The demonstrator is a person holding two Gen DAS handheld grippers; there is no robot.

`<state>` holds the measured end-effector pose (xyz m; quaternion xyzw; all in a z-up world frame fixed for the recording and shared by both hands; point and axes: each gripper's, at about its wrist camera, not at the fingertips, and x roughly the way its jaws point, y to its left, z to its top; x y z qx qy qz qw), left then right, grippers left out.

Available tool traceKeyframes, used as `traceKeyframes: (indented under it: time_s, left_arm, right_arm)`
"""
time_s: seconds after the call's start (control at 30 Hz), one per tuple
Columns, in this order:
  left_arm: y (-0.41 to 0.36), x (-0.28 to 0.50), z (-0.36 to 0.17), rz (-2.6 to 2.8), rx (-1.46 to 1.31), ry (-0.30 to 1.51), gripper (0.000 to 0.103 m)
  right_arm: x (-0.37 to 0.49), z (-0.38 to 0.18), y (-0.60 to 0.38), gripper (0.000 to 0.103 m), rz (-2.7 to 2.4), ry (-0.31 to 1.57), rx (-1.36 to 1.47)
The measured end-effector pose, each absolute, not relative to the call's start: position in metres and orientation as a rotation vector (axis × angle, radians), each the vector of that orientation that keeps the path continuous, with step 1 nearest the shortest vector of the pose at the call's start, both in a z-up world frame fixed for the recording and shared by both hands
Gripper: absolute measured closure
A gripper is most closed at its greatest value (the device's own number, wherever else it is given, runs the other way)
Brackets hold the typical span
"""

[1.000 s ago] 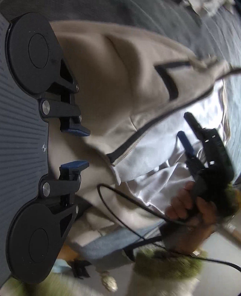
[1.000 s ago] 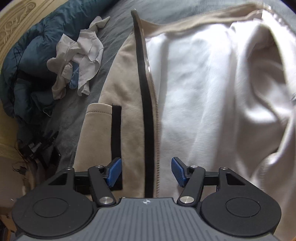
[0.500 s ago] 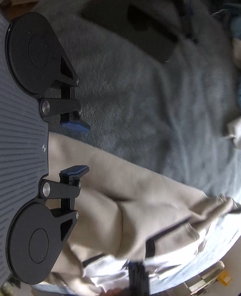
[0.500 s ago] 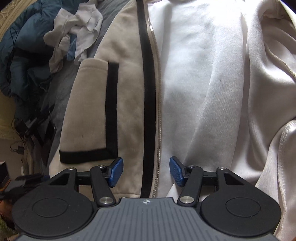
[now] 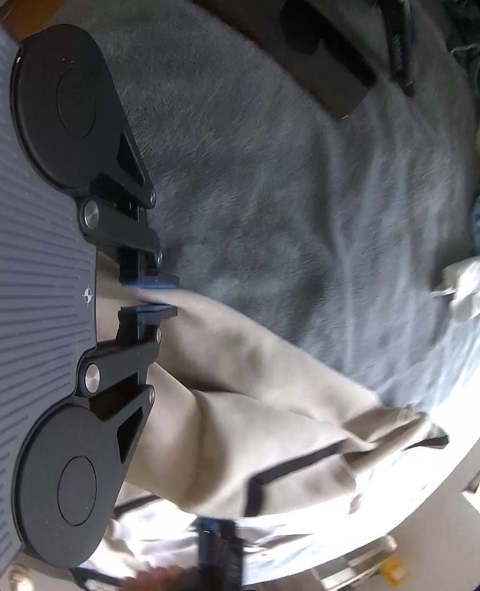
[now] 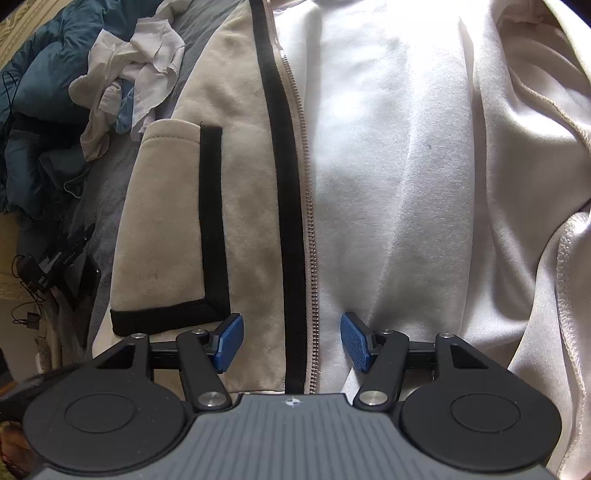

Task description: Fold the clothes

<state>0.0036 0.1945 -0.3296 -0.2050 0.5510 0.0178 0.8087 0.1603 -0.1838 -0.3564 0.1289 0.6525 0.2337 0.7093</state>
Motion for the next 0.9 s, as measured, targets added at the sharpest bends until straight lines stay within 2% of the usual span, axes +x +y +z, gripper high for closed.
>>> traceKeyframes:
  time_s: [0.27, 0.4, 0.53, 0.67, 0.73, 0.8, 0.87, 0.9]
  left_arm:
    - [0.243, 0.045, -0.240, 0.198, -0.396, 0.840, 0.103]
    - [0.281, 0.091, -0.198, 0.270, -0.313, 0.668, 0.103]
    - [0.310, 0.152, -0.181, 0.283, -0.218, 0.594, 0.103]
    - [0.317, 0.200, -0.198, 0.245, -0.044, 0.659, 0.101]
    - [0.316, 0.226, -0.230, 0.250, 0.057, 0.804, 0.097]
    - [0.319, 0.242, -0.261, 0.278, 0.077, 0.954, 0.089]
    - [0.324, 0.247, -0.273, 0.314, 0.031, 1.022, 0.088]
    - [0.327, 0.245, -0.273, 0.330, -0.001, 1.022, 0.082]
  right_arm:
    - [0.158, -0.356, -0.177, 0.041, 0.496, 1.440, 0.244]
    - [0.156, -0.355, -0.171, 0.041, 0.481, 1.434, 0.229]
    - [0.155, -0.355, -0.165, 0.041, 0.473, 1.424, 0.213]
    - [0.154, -0.354, -0.159, 0.039, 0.468, 1.416, 0.205]
    - [0.154, -0.355, -0.156, 0.035, 0.466, 1.413, 0.198]
    - [0.153, -0.355, -0.153, 0.032, 0.470, 1.408, 0.188]
    - [0.152, -0.355, -0.150, 0.031, 0.476, 1.404, 0.176]
    - [0.152, -0.355, -0.150, 0.031, 0.481, 1.401, 0.172]
